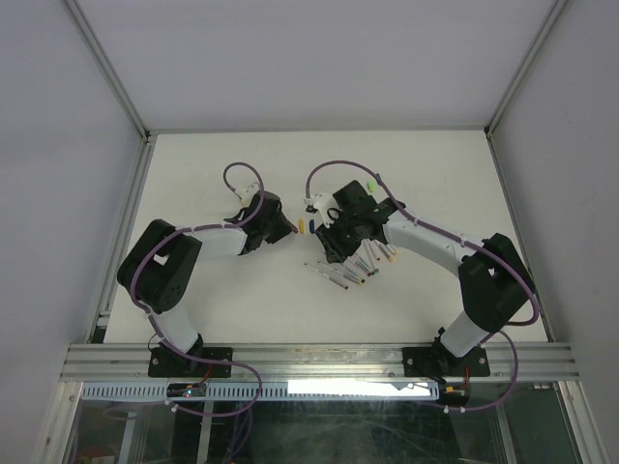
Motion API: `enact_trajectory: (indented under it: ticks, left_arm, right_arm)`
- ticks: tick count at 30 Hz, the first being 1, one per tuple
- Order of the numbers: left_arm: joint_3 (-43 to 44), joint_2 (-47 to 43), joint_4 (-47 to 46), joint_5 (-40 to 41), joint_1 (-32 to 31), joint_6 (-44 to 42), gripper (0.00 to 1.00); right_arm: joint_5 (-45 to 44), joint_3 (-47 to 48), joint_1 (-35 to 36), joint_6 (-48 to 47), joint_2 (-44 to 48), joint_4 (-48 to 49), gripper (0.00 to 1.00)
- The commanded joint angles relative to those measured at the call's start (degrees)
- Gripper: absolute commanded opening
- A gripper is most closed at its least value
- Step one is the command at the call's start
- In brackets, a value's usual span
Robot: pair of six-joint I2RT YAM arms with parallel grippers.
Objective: Open the pen caps
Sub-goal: Place the pen cap at the center of the board.
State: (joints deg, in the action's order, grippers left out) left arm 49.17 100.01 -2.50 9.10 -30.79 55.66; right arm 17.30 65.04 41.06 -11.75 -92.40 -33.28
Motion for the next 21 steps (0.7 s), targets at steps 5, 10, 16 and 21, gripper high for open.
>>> enact_trajectory:
  ticks: [5, 10, 16, 21]
  left_arm:
    - [0.91, -1.77, 4.63, 3.19, -0.40, -3.23, 0.33]
    - [0.19, -6.94, 4.71, 4.04, -0.41, -5.07, 0.35]
    - [-2.80, -14.93, 2.03, 5.21, -0.33, -11.87, 0.46]
    - [-9.80, -22.37, -5.14, 8.76, 0.58, -20.11, 0.81]
  right_arm:
    - [2.09, 1.94, -0.58, -0.73, 2.77, 1.37, 0.39]
    - [3.53, 1.85, -1.04, -1.09, 3.63, 1.37, 0.40]
    - [7.81, 1.57, -1.95, -3.22, 5.25, 1.06, 0.45]
    - [10.58, 1.50, -2.72, -4.48, 6.41, 0.48, 0.46]
